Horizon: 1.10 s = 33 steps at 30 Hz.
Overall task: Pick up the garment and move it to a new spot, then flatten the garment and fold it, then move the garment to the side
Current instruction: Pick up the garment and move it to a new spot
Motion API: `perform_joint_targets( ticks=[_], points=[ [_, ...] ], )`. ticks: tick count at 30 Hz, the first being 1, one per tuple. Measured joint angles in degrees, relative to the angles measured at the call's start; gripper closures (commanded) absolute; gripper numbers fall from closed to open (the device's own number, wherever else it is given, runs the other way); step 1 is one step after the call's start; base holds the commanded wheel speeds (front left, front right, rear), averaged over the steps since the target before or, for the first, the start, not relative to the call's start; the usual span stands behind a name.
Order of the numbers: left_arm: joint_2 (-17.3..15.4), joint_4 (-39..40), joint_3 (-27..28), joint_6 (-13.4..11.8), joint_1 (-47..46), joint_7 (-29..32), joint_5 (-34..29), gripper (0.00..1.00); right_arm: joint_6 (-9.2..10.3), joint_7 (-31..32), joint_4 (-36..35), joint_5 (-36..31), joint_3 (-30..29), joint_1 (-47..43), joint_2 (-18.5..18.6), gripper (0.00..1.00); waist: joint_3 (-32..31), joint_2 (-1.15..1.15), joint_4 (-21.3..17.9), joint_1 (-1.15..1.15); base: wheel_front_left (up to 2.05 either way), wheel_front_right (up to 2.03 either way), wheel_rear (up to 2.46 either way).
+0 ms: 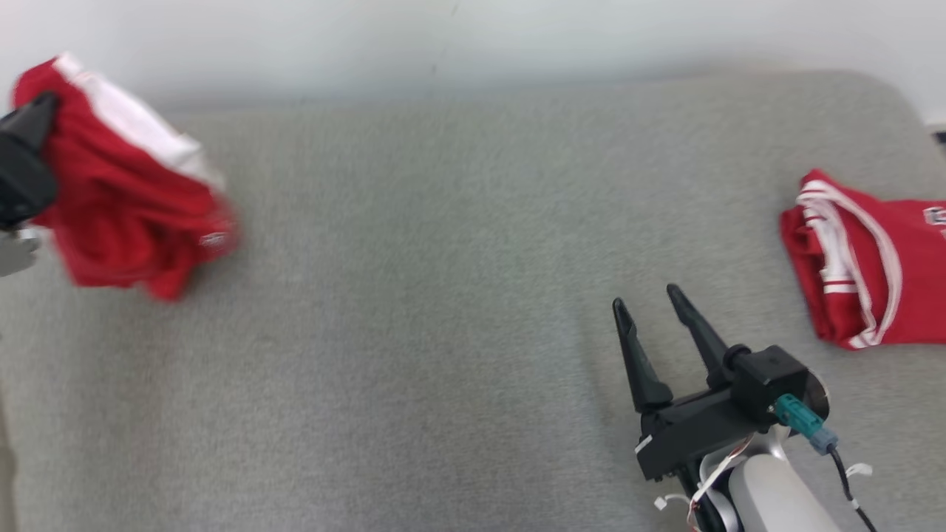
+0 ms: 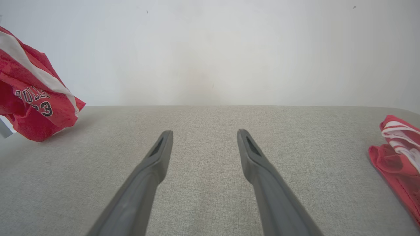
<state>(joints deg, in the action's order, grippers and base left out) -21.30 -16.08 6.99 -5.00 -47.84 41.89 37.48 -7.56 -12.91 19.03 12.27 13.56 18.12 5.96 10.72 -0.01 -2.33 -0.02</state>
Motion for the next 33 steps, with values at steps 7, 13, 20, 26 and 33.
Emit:
perform_joint_targets(
  ticks=[7, 13, 20, 26, 33],
  points=[
    [5.4, 6.6, -3.0, 0.7, -0.1, 1.5, 2.4, 1.0, 0.0, -0.7, 1.5, 1.0, 0.7, -0.8, -0.9, 0.0, -5.1, 0.0, -4.2, 0.0, 0.0, 0.0, 0.0],
    [9.2, 9.1, -6.4, 2.0, 1.5, 0.9, 3.4, 1.0, 0.0, -0.9, 1.6, 1.1, 0.5, -1.1, -1.3, 0.0, -6.6, 0.0, -9.3, 0.0, 0.0, 0.0, 0.0],
    [13.6, 8.4, -9.2, 3.3, 3.0, -1.2, 4.3, 1.0, 0.0, -1.3, 1.7, 1.4, 0.5, -0.7, -1.6, 0.0, -5.8, 0.0, -14.8, 0.01, 0.0, 0.0, 0.0],
    [14.9, 5.4, -9.3, 4.1, 5.1, -4.7, 4.9, 1.0, 0.0, -1.7, 1.4, 1.5, 0.1, -0.5, -1.8, 0.0, -3.6, 0.01, -17.4, 0.02, 0.0, 0.0, 0.0],
    [15.2, -1.5, -8.4, 4.6, 12.2, -9.6, 4.4, 1.0, 0.0, -1.8, 1.3, 1.4, -0.4, -0.5, -2.1, 0.0, -1.4, 0.02, -18.0, 0.02, 0.0, 0.0, 0.0]
  ],
)
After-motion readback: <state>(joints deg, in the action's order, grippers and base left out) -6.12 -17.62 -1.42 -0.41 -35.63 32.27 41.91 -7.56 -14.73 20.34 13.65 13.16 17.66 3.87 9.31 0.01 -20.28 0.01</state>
